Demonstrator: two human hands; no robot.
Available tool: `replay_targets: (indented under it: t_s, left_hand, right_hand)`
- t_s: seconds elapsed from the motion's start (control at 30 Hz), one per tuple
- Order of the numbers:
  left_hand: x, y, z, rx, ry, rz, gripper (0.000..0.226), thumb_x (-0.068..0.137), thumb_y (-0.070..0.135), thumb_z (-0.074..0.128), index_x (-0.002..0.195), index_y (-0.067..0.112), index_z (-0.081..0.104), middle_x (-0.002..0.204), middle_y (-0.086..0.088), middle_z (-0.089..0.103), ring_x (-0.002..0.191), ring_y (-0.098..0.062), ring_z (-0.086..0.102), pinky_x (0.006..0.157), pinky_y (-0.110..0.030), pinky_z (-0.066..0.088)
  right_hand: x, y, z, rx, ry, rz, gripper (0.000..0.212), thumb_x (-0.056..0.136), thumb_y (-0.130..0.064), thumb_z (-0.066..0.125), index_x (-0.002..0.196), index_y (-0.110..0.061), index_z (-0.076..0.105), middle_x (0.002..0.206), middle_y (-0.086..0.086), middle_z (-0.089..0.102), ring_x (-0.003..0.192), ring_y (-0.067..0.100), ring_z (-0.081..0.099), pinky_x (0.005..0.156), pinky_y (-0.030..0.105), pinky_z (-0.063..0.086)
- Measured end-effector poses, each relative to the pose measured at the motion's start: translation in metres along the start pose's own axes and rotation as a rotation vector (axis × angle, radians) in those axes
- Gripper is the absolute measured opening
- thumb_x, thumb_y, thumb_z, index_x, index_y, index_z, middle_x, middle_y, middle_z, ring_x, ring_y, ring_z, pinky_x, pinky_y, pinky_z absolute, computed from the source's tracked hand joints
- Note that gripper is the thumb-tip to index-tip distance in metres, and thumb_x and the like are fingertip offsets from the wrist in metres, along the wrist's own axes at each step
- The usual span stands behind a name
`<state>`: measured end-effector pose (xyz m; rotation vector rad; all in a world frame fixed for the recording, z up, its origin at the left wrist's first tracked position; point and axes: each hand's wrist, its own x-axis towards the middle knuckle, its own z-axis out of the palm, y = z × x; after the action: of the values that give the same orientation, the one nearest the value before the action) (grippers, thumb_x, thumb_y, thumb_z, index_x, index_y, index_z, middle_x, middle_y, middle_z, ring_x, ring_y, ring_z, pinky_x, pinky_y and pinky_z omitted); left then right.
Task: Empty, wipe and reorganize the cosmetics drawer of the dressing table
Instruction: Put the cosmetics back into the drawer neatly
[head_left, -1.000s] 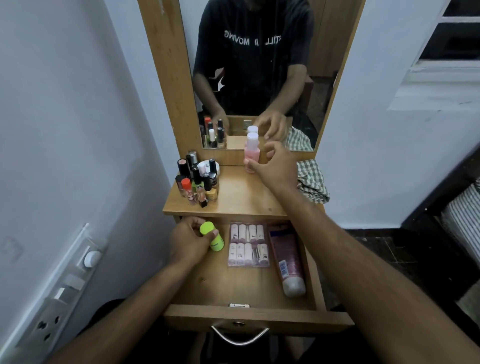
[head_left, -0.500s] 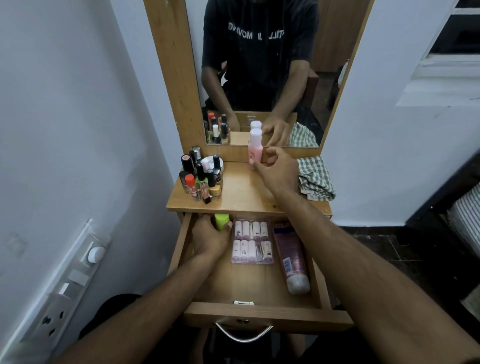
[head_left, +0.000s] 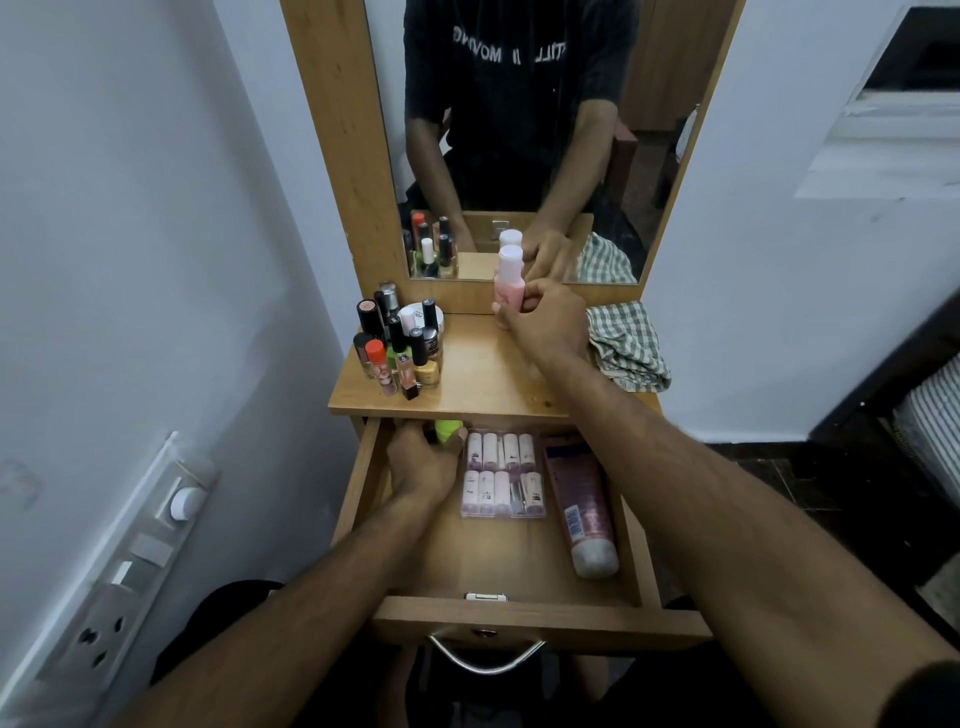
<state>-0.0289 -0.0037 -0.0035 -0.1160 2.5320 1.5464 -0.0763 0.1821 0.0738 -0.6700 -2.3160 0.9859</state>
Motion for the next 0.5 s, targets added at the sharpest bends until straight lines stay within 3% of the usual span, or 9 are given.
replay_targets:
  t_s: [0.13, 0.3, 0.4, 0.5]
  left_hand:
    - [0.001, 0.0, -0.002, -0.01, -0.021, -0.037, 0.034, 0.088, 0.027, 0.076, 0.117, 0.013, 0.066, 0.117, -0.004, 0.071, 0.11, -0.024, 0.066, 0.082, -0.029, 0.047]
    - [0.006, 0.003, -0.004, -0.025, -0.034, -0.103, 0.04, 0.084, 0.027, 0.08, 0.117, 0.011, 0.065, 0.122, -0.008, 0.069, 0.113, -0.026, 0.065, 0.086, -0.03, 0.047]
    - [0.007, 0.005, -0.007, -0.051, -0.037, -0.109, 0.044, 0.08, 0.027, 0.083, 0.117, 0.01, 0.065, 0.123, -0.008, 0.069, 0.114, -0.026, 0.064, 0.088, -0.029, 0.047]
    - [0.004, 0.006, -0.012, -0.074, -0.065, -0.103, 0.05, 0.076, 0.026, 0.087, 0.118, 0.011, 0.065, 0.121, -0.005, 0.07, 0.113, -0.024, 0.064, 0.087, -0.027, 0.047]
  right_hand:
    - [-0.002, -0.001, -0.002, 0.01, 0.009, -0.03, 0.034, 0.081, -0.045, 0.08, 0.105, -0.022, 0.07, 0.095, -0.008, 0.073, 0.084, 0.008, 0.067, 0.077, 0.037, 0.06]
    - [-0.028, -0.004, -0.025, 0.204, 0.049, -0.141, 0.031, 0.081, -0.038, 0.081, 0.098, -0.021, 0.062, 0.09, -0.009, 0.068, 0.081, 0.006, 0.066, 0.075, 0.034, 0.059]
    - [-0.064, -0.007, -0.053, 0.276, 0.014, -0.26, 0.031, 0.081, -0.033, 0.082, 0.1, -0.02, 0.062, 0.092, -0.01, 0.068, 0.082, 0.004, 0.064, 0.073, 0.022, 0.053]
    - [-0.105, 0.001, -0.076, 0.276, -0.124, -0.368, 0.033, 0.083, -0.026, 0.082, 0.11, -0.017, 0.066, 0.096, -0.01, 0.068, 0.082, 0.004, 0.062, 0.07, 0.013, 0.048]
